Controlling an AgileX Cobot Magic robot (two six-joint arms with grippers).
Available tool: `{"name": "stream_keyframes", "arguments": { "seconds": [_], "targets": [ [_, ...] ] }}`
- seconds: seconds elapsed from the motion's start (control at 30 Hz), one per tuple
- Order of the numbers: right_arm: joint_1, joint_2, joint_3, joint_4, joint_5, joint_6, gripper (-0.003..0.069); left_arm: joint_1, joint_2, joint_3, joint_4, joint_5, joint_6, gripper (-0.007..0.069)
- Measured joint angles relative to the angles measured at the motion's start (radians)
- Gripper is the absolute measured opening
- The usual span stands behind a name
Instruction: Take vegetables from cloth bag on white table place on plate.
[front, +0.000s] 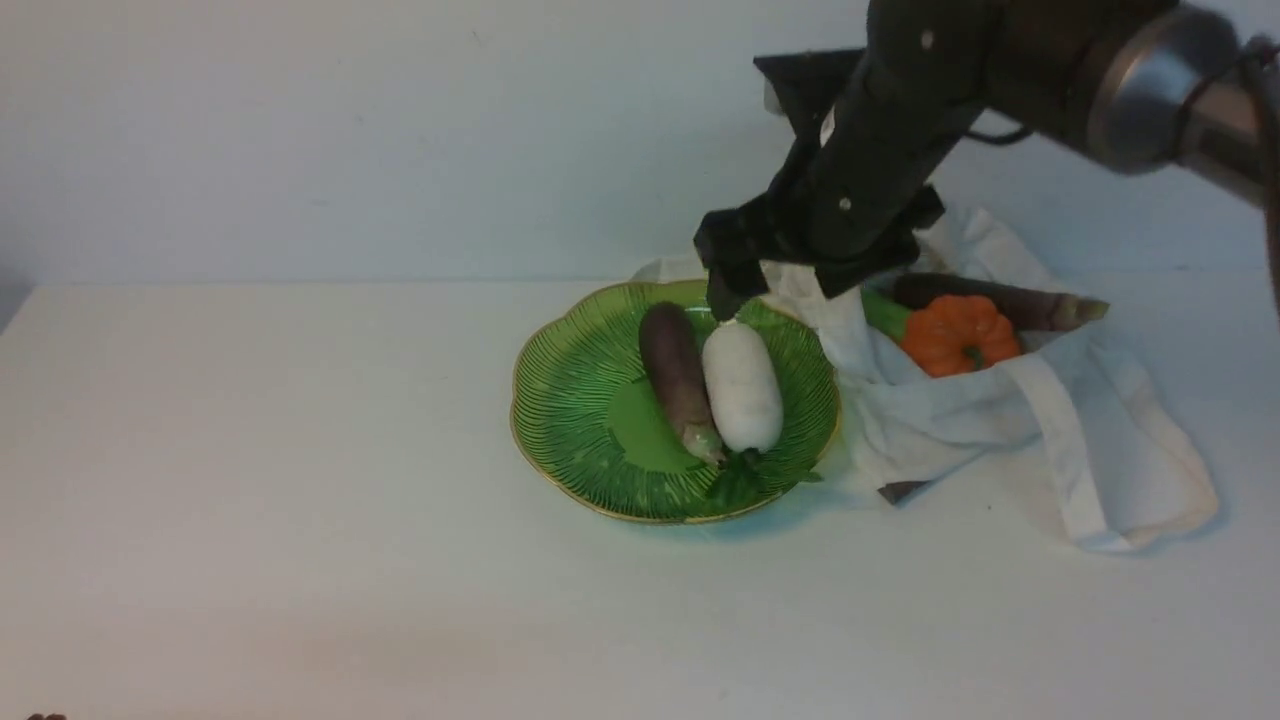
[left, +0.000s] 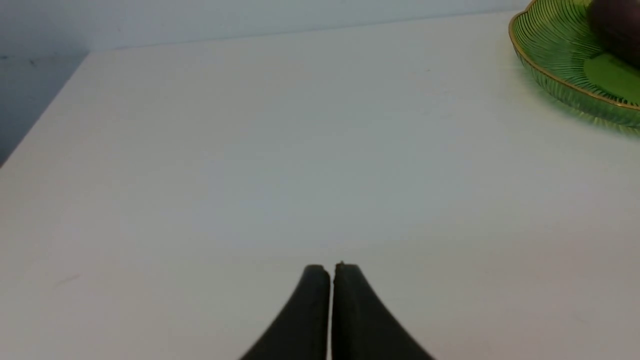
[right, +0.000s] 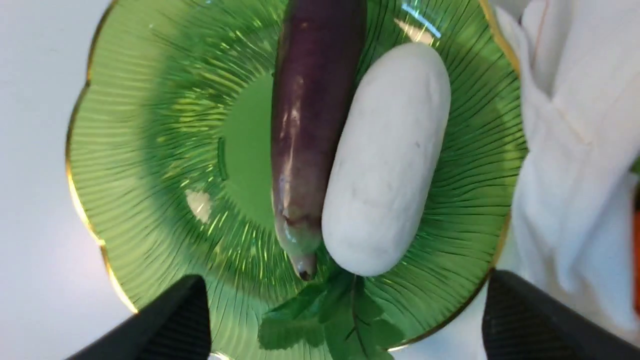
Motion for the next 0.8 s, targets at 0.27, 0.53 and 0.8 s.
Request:
{"name": "stream_keyframes", "arguments": {
  "seconds": [0.27, 0.53, 0.8],
  "targets": [
    [0.0, -0.165, -0.043, -0.017, 0.04, -0.047, 0.0513, 0.0, 0.0, 0.0, 0.0, 0.0, 0.0, -0.0005],
    [0.0, -0.52, 0.119, -0.005, 0.046, -0.07, 0.0221, 0.0, 0.0, 0.0, 0.0, 0.0, 0.0, -0.0005],
    [0.0, -1.089, 0.544, -0.014, 0.042, -0.071, -0.0006, 0.0, 0.0, 0.0, 0.0, 0.0, 0.0, -0.0005]
  ]
}}
